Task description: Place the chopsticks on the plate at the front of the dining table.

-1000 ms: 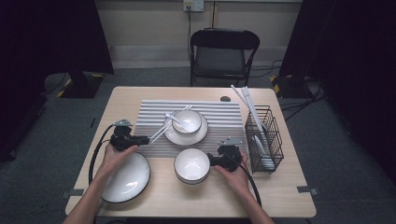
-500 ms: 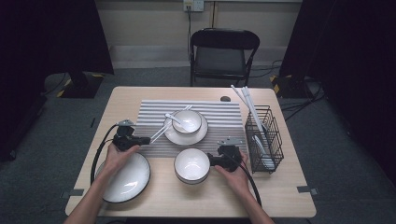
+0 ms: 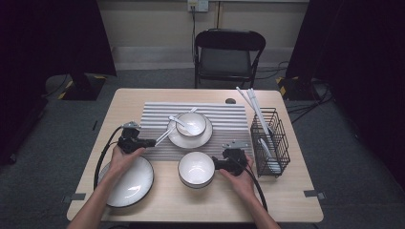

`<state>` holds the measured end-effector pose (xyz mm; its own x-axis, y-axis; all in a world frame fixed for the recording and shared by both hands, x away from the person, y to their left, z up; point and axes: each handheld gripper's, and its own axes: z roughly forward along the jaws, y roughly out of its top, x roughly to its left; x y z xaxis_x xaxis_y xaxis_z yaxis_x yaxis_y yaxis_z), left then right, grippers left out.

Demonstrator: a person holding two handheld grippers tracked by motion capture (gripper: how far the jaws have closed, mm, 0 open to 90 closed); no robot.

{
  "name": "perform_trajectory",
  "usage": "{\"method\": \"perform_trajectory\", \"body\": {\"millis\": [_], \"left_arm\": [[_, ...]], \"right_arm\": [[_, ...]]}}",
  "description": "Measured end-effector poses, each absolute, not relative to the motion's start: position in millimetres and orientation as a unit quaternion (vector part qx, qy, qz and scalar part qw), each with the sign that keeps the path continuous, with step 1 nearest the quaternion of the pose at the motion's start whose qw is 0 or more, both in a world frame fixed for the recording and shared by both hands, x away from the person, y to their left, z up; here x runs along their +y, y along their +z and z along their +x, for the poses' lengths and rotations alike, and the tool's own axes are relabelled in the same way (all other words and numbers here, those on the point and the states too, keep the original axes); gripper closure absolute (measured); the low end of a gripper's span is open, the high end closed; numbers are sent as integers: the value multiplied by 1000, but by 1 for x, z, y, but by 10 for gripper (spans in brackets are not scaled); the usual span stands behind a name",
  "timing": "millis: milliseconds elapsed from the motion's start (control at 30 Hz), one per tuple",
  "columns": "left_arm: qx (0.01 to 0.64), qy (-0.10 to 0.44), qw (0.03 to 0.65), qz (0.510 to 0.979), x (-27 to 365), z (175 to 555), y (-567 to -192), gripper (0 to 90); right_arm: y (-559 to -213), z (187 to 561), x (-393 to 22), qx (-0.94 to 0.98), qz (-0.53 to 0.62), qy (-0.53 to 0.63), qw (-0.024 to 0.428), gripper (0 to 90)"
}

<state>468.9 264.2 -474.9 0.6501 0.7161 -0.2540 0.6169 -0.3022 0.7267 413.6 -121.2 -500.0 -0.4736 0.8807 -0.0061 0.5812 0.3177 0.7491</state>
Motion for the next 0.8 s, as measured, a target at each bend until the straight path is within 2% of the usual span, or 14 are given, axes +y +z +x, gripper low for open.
{"method": "perform_trajectory", "body": {"millis": [67, 100, 167, 300, 533, 800], "left_arm": [[414, 58, 421, 805, 265, 469, -475, 849], [416, 58, 422, 803, 265, 469, -475, 807], [410, 54, 430, 802, 267, 468, -474, 822], [410, 48, 451, 791, 272, 465, -468, 789], [437, 59, 453, 775, 288, 465, -470, 802], [427, 65, 451, 781, 284, 465, -468, 811]], "right_arm": [[-500, 414, -121, 783, 467, 351, 213, 240], [-500, 414, -121, 783, 467, 351, 213, 240], [-500, 414, -121, 783, 468, 351, 213, 240], [-500, 414, -121, 783, 468, 351, 213, 240], [-500, 413, -121, 782, 469, 351, 214, 240], [-500, 413, -121, 781, 470, 351, 214, 240]]}}
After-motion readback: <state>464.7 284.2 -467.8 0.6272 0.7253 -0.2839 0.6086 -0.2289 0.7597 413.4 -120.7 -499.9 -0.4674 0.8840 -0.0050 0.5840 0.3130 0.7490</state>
